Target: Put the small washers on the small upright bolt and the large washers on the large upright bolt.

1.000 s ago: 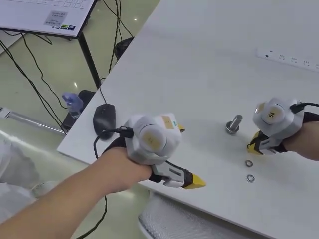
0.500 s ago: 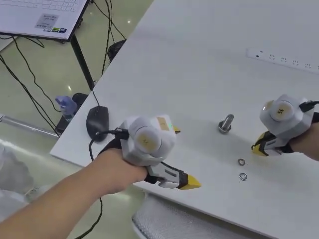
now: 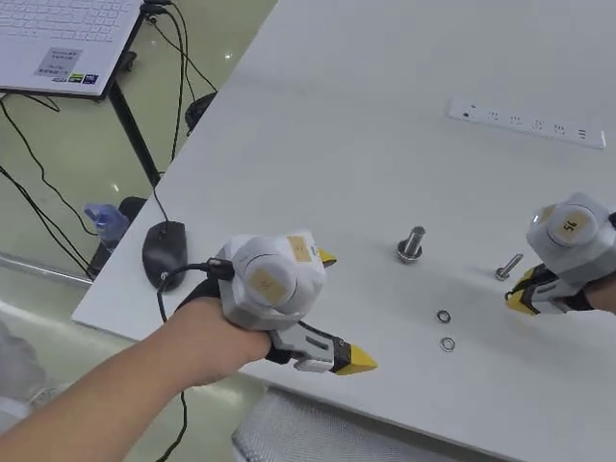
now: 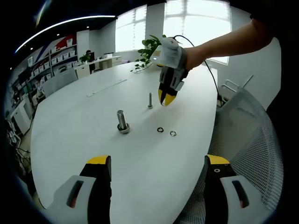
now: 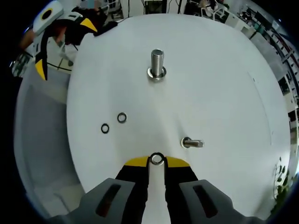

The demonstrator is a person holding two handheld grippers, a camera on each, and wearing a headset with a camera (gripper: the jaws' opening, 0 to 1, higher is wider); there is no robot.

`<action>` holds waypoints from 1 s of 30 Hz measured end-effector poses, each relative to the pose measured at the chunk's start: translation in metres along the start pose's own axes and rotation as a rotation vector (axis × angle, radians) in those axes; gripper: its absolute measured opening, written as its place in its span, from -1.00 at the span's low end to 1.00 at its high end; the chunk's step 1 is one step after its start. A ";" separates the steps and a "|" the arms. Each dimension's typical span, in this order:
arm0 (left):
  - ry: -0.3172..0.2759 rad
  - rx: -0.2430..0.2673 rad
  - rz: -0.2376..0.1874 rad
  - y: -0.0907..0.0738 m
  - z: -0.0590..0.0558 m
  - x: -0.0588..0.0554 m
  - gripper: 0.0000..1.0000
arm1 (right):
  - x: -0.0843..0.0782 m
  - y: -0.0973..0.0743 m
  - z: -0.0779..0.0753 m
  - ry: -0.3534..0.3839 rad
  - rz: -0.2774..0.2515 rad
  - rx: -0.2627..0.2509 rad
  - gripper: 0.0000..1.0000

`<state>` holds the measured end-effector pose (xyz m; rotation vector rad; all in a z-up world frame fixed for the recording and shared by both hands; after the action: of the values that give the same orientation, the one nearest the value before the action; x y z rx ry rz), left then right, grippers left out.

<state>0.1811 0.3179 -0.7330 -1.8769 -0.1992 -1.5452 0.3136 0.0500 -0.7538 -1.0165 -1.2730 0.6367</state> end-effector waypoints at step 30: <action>-0.039 0.035 0.010 0.006 0.005 -0.004 0.89 | 0.026 -0.019 -0.045 -0.012 -0.045 -0.049 -0.75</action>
<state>0.1874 0.3173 -0.7394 -1.8784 -0.2328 -1.4903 0.3605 0.0520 -0.7240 -1.0226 -1.3238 0.5797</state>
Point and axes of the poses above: the centre of the closed fingertips' face, and the gripper's own axes: y roughly forward along the fingers, z roughly to its left, x roughly out of its top, the point moved 9 cm from there along -y, roughly backward along the fingers, and after that the axes turned 13 degrees about -z, right-handed, at the moved point
